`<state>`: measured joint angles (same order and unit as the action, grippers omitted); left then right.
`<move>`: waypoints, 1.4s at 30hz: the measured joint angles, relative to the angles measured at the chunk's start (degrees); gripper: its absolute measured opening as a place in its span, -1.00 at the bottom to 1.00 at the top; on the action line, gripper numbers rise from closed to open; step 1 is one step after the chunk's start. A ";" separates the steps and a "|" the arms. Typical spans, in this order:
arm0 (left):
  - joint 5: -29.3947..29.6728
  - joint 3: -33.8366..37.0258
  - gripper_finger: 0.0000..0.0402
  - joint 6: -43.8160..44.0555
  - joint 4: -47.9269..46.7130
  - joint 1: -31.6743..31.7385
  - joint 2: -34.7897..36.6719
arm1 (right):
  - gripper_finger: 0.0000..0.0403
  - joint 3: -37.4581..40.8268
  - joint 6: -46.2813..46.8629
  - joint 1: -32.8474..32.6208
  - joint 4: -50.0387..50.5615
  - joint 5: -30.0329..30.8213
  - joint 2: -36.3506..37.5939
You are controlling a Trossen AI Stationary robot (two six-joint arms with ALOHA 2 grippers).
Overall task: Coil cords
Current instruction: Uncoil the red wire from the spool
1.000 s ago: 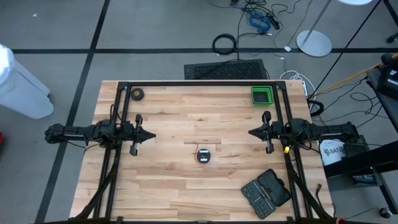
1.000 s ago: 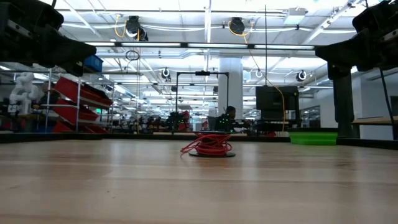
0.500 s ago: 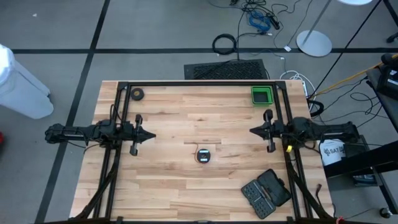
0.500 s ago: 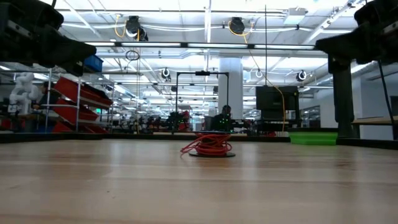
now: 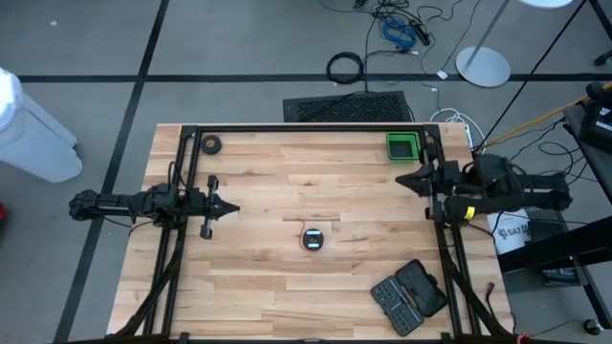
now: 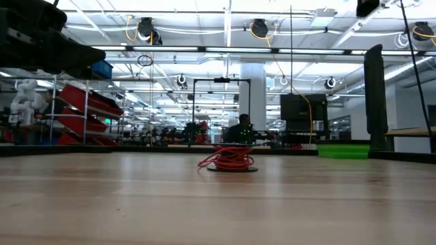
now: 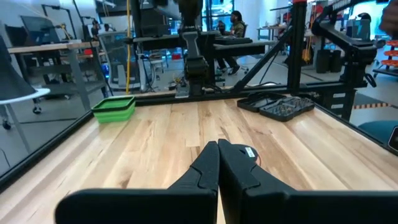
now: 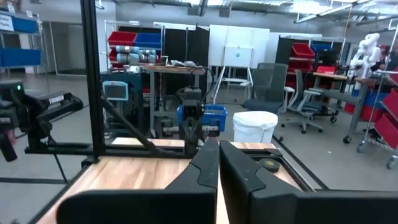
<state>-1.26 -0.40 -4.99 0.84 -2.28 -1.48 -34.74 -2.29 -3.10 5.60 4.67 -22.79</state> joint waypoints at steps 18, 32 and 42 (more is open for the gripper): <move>-0.22 0.02 -0.99 0.17 3.02 0.00 0.00 | -1.00 -6.64 7.73 -1.86 -0.66 -0.40 -22.34; 1.81 -0.41 -0.99 6.20 14.49 0.00 -0.16 | -1.00 -1.31 12.81 -7.30 -10.90 0.02 -31.01; 1.97 -11.44 -0.99 6.16 14.47 -1.26 -11.37 | -1.00 -1.31 15.18 -7.90 -12.93 0.02 -34.57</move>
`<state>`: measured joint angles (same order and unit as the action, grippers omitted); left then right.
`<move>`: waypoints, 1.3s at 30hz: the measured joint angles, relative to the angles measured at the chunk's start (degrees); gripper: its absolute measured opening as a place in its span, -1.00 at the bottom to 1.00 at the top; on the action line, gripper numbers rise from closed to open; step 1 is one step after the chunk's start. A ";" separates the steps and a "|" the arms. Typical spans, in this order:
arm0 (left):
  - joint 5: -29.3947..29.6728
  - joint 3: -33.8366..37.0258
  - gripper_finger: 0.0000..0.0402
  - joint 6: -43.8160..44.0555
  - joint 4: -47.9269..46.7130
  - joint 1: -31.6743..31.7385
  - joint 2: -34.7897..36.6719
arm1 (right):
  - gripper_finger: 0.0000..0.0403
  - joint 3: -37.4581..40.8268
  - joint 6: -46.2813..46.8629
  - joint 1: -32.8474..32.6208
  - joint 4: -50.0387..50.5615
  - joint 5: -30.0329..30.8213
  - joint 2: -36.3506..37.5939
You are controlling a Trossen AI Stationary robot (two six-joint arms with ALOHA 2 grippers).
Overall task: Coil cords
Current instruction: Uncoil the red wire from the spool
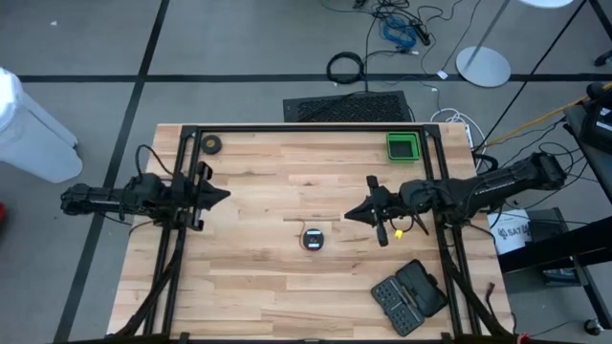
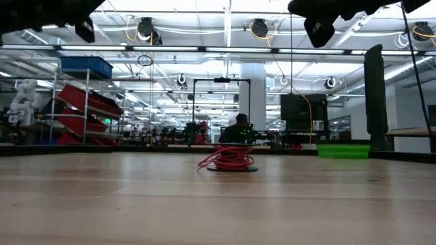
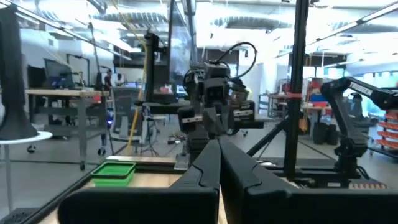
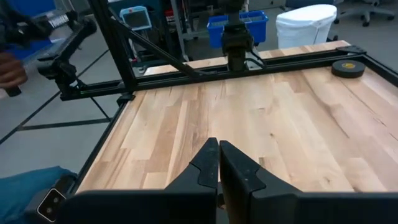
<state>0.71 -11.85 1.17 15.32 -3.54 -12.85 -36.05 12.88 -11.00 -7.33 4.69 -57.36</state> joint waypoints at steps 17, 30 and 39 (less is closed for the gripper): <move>1.95 -23.34 -0.99 -13.76 0.14 -9.86 -44.25 | -0.98 0.07 -7.60 -4.96 2.73 -4.55 -6.20; 1.95 -26.59 -0.99 -15.02 0.73 -10.00 -53.18 | -0.61 0.09 -28.49 -9.01 -5.71 4.78 -24.65; 1.95 -26.59 -0.99 -12.07 0.65 -11.39 -53.06 | -0.11 0.07 -41.87 -8.97 -12.31 13.75 -31.92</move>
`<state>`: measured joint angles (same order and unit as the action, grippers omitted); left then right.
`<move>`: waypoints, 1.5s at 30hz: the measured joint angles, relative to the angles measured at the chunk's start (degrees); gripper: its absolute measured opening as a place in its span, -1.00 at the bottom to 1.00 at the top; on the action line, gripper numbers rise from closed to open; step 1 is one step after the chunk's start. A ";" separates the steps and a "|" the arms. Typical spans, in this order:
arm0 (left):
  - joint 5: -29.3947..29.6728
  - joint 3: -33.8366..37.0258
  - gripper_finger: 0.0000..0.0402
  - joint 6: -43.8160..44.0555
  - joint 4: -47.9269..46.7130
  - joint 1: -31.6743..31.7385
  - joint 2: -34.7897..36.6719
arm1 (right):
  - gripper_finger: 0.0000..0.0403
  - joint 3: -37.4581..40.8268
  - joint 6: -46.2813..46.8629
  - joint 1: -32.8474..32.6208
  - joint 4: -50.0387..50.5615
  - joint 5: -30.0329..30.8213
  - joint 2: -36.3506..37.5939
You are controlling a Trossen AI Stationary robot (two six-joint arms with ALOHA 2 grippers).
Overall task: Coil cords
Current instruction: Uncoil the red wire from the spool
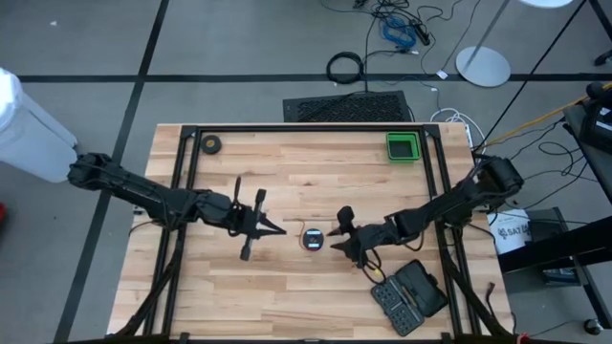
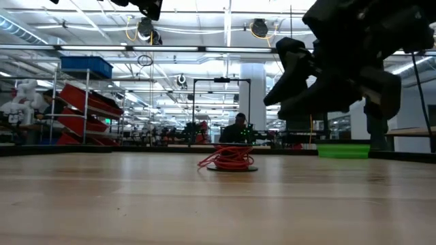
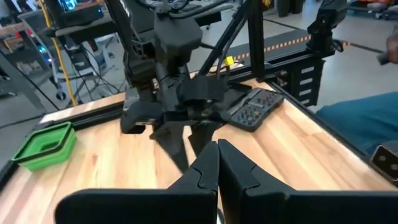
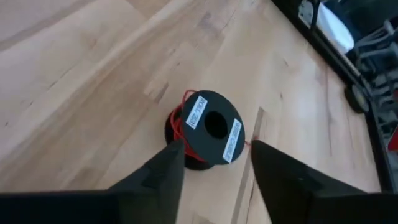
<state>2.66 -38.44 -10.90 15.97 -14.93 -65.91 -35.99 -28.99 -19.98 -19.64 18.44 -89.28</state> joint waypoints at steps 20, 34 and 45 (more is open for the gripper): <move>0.63 0.00 -0.99 0.09 0.00 -0.60 0.02 | 0.15 -3.44 -16.34 -0.78 -7.40 11.09 -13.17; 0.63 0.02 -0.99 1.81 -0.36 -0.63 0.04 | 0.02 -10.76 -23.89 -1.55 -2.91 15.14 -19.23; 0.63 0.02 -0.99 3.11 -0.44 -0.64 0.04 | -0.24 -11.39 -24.58 -3.00 -1.72 19.32 -19.47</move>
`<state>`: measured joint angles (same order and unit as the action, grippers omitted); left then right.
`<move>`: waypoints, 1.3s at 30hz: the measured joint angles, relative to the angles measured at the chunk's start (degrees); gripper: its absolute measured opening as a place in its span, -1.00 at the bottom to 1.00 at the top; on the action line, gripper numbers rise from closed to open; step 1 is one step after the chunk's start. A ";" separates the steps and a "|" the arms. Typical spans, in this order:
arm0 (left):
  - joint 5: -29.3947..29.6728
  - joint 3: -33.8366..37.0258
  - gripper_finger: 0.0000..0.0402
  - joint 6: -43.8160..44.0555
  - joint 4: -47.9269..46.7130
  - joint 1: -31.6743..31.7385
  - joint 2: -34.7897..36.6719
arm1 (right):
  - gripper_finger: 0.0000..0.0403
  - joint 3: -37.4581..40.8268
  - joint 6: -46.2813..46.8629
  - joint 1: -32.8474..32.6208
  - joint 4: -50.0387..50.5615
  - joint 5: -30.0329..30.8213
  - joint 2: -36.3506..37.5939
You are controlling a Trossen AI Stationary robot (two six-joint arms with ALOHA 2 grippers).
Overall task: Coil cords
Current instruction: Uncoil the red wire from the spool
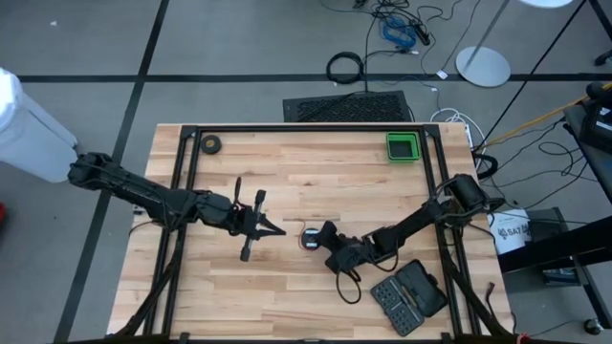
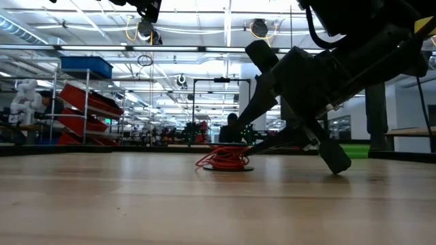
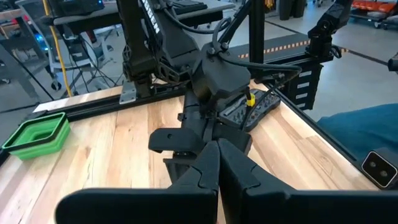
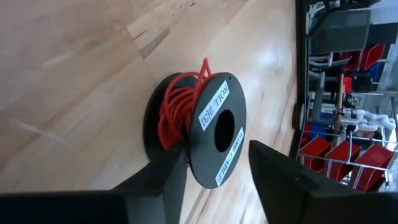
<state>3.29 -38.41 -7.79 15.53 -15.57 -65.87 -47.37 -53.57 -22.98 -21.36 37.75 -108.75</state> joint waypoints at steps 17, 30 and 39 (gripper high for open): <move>0.00 0.02 -0.99 0.00 0.31 0.00 0.00 | -0.96 -0.02 0.81 0.00 0.61 3.09 0.03; 0.70 0.04 -0.99 -0.04 0.30 0.00 0.00 | -1.00 -0.02 6.30 0.42 -0.07 2.60 1.10; 10.02 0.04 -0.99 -1.80 0.47 0.02 -0.42 | -1.00 0.02 16.90 0.39 3.02 -0.74 8.20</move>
<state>13.31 -38.37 -9.59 16.00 -15.55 -66.29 -47.35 -36.67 -22.59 -18.34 37.01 -100.55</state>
